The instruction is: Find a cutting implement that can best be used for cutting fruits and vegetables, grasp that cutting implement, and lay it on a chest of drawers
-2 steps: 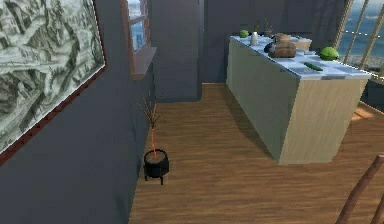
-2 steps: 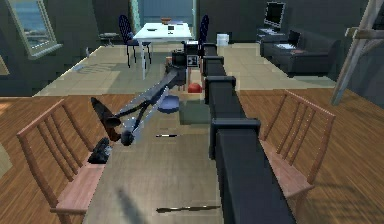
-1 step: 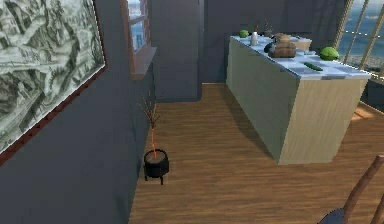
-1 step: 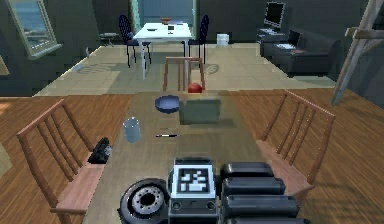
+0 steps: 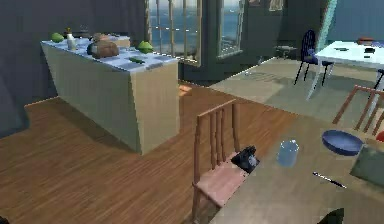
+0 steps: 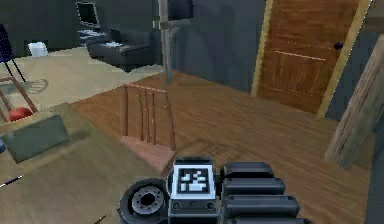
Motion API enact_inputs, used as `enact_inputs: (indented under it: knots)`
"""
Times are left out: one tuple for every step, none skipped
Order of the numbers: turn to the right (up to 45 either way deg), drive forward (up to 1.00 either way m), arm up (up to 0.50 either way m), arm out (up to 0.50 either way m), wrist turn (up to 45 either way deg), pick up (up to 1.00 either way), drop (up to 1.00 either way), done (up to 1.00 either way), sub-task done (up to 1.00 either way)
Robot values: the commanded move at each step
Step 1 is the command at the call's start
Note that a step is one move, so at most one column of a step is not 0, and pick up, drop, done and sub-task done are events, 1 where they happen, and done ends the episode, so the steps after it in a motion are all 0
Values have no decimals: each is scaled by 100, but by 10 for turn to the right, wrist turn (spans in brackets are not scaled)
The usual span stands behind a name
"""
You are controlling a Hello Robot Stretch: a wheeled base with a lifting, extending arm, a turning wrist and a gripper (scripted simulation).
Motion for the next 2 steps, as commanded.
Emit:
enact_inputs:
  knots:
    - [450,0,0,0,0,0,0,0,0]
    - [450,0,0,0,0,0,0,0,0]
